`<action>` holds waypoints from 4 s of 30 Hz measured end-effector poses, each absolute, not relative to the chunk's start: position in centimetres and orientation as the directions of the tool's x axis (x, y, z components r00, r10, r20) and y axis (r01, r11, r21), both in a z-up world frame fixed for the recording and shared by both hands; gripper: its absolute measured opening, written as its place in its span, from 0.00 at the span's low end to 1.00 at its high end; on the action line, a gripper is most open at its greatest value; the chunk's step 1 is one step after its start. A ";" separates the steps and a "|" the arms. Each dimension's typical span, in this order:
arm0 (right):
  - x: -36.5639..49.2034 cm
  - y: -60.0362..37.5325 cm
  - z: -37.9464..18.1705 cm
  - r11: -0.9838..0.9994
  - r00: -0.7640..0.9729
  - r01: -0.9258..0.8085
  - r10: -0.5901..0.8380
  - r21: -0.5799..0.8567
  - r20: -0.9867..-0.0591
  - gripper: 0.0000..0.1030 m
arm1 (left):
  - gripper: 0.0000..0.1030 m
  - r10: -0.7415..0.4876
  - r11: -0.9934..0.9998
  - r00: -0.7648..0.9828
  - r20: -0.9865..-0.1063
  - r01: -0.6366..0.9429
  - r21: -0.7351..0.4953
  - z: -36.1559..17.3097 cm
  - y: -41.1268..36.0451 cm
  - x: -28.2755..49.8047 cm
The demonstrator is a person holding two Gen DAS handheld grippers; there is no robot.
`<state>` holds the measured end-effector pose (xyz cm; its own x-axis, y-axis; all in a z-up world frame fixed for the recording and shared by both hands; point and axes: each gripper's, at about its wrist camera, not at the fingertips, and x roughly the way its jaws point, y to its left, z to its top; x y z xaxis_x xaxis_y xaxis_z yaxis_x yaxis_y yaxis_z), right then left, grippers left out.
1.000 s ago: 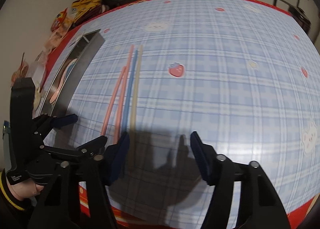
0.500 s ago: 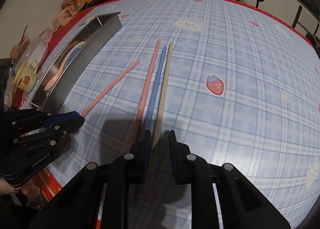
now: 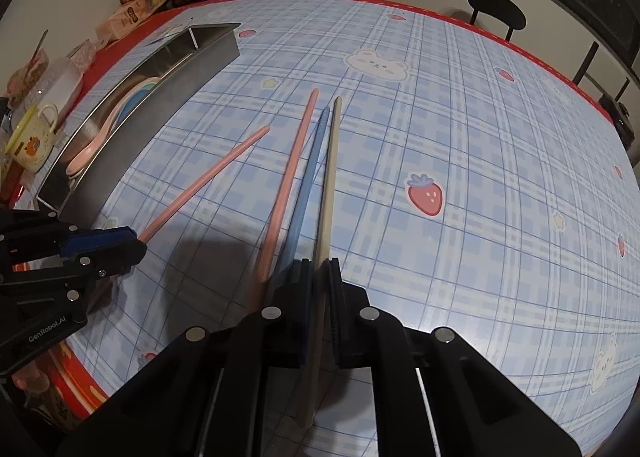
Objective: Organize utensils
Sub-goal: 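Grasp a pink chopstick with the left gripper while the right grasps the beige chopstick, then carry the pink and beige chopsticks into the steel caddy and open both grippers, then move both open tools back to the last pink and blue chopsticks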
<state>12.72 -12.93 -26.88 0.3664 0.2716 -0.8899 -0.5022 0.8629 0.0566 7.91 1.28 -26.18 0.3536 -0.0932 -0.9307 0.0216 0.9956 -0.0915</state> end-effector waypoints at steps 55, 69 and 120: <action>9.3 -21.3 -23.4 0.862 0.323 -0.139 0.505 0.487 -0.801 0.07 | 0.10 -0.281 0.952 0.462 -0.841 0.022 -0.306 -20.6 5.6 4.9; 12.4 -11.9 -20.5 0.824 0.268 -0.164 0.567 0.542 -0.779 0.07 | 0.10 -0.221 0.950 0.500 -0.838 -0.085 -0.301 -18.9 14.7 6.7; 14.5 0.7 -19.1 0.842 0.284 -0.197 0.540 0.503 -0.792 0.76 | 0.94 -0.084 0.939 0.530 -0.844 -0.243 -0.245 -16.6 23.0 5.6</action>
<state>14.47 0.70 -19.05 0.2842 0.5399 -0.7923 -0.1966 0.8416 0.5030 5.57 23.02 -16.59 0.5296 -0.0837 -0.8441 -0.2426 0.9386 -0.2453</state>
